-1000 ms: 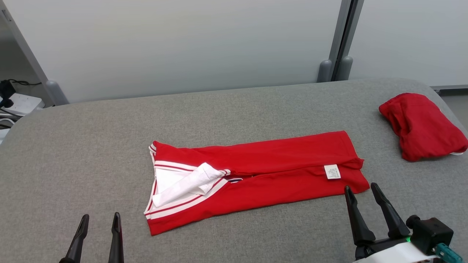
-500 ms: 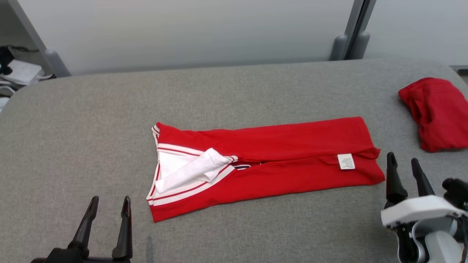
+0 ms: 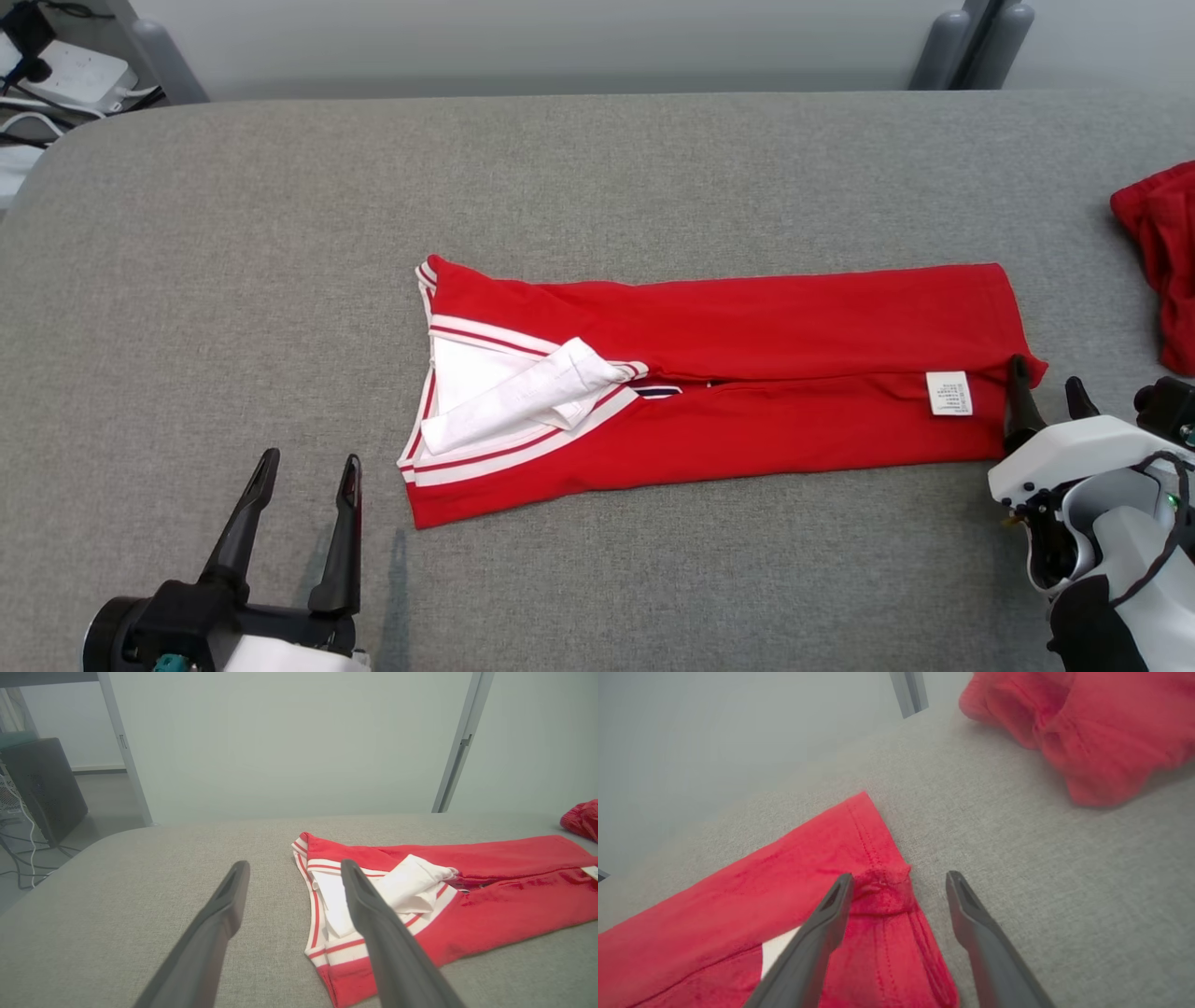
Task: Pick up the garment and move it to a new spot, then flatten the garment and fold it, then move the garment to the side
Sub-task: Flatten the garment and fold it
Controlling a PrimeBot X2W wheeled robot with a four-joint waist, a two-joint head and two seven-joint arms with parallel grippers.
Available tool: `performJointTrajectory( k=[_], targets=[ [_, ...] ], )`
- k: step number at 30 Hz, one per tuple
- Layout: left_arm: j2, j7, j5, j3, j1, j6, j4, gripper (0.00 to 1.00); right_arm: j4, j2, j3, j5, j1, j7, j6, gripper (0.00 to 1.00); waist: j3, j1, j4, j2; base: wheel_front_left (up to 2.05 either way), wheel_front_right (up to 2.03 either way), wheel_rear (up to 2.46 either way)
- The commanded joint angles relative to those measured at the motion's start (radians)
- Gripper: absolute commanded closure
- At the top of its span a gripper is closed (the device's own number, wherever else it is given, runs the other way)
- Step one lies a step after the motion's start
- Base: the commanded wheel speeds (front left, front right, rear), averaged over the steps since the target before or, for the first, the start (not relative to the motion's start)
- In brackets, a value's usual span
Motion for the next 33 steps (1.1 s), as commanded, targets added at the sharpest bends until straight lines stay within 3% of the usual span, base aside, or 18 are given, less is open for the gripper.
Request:
performJointTrajectory(
  k=[1, 10, 11, 12, 13, 16, 17, 18, 25, 33],
  targets=[
    [0.01, -0.006, 0.006, 0.028, -0.047, -0.006, -0.021, 0.0, 0.004, -0.004, 0.023, 0.012, -0.03, -0.004, 0.0, 0.0, 0.006, 0.0, 0.006, 0.0, 0.0, 0.0, 0.0],
    [0.022, -0.006, 0.0, 0.015, -0.062, -0.007, -0.009, 0.0, 0.115, -0.005, 0.053, 0.07, -0.084, 0.005, 0.0, 0.0, 0.02, 0.0, 0.014, 0.0, 0.0, 0.0, 0.0],
    [0.024, -0.006, -0.001, 0.014, -0.064, -0.007, -0.009, 0.0, 0.118, -0.004, 0.061, 0.079, -0.086, 0.008, 0.0, 0.08, 0.02, 0.0, 0.014, 0.0, 0.0, 0.0, 0.0],
    [0.026, -0.006, -0.002, 0.013, -0.065, -0.007, -0.009, 0.0, 0.12, -0.002, 0.069, 0.09, -0.087, 0.012, 0.0, 0.24, 0.021, 0.0, 0.014, 0.0, 0.0, 0.0, 0.0],
    [0.028, -0.006, -0.002, 0.012, -0.066, -0.007, -0.009, 0.0, 0.122, -0.002, 0.076, 0.101, -0.087, 0.015, 0.0, 0.45, 0.022, 0.0, 0.014, 0.0, 0.0, 0.0, 0.0],
    [0.035, -0.006, -0.003, 0.009, -0.071, -0.007, -0.009, 0.0, 0.122, -0.005, 0.094, 0.138, -0.087, 0.027, 0.0, 0.72, 0.025, 0.0, 0.018, 0.0, 0.0, 0.0, 0.0],
    [0.038, -0.006, -0.004, 0.008, -0.073, -0.007, -0.009, 0.0, 0.121, -0.008, 0.101, 0.149, -0.087, 0.027, 0.0, 0.92, 0.025, 0.0, 0.02, 0.0, 0.0, 0.0, 0.0],
    [0.04, -0.006, -0.004, 0.009, -0.073, -0.007, -0.01, 0.0, 0.12, -0.01, 0.108, 0.159, -0.086, 0.026, 0.0, 1.0, 0.026, 0.0, 0.021, 0.0, 0.0, 0.0, 0.0],
    [0.049, -0.006, -0.004, 0.014, -0.071, -0.007, -0.008, 0.0, 0.098, -0.032, 0.141, 0.218, -0.074, 0.012, 0.0, 1.0, 0.02, 0.0, 0.021, 0.0, 0.0, 0.0, 0.0],
    [0.042, -0.006, -0.003, 0.02, -0.059, -0.007, -0.007, 0.0, 0.046, -0.121, 0.162, 0.271, -0.038, -0.009, 0.0, 1.0, -0.005, 0.0, 0.014, 0.0, 0.0, 0.0, 0.0]
  ],
)
